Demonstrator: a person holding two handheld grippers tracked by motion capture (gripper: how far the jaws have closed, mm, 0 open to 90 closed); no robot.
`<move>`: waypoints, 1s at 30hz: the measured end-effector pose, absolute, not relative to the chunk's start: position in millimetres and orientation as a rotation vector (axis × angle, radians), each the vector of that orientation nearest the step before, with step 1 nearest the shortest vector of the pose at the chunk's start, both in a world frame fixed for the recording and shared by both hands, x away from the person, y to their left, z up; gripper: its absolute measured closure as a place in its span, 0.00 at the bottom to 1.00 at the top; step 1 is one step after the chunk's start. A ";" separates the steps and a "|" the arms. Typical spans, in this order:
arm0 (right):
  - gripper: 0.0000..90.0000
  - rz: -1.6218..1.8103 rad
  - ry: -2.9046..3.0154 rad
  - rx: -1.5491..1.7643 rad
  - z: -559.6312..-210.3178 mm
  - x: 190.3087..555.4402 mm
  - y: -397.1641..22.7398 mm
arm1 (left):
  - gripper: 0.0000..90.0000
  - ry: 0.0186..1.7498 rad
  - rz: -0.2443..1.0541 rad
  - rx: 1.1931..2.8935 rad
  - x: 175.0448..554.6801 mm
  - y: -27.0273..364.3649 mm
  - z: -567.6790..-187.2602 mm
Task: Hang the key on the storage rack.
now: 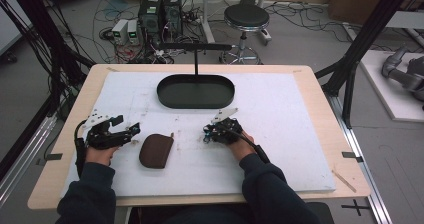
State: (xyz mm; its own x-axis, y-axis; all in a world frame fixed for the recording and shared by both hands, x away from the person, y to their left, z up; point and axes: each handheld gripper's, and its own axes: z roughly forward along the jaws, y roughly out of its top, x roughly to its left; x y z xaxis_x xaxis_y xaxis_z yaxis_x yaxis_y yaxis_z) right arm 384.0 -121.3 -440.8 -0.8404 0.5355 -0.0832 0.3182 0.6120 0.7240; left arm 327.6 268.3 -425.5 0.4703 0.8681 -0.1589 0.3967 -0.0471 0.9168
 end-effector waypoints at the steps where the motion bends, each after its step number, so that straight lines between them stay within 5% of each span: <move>1: 0.82 1.062 2.545 0.699 -440.5 383.1 -120.6 | 0.25 1.110 0.554 1.649 327.4 268.6 -425.4; 9: 0.85 1.048 2.557 0.705 -438.4 381.0 -122.7 | 0.25 1.116 0.556 1.642 326.8 270.5 -425.4; 14: 0.98 1.041 2.560 0.725 -437.1 382.5 -126.5 | 0.25 1.115 0.558 1.648 326.4 270.6 -425.4; 30: 1.00 1.084 2.466 0.730 -411.1 393.5 -137.4 | 0.25 1.114 0.556 1.651 326.9 270.2 -425.7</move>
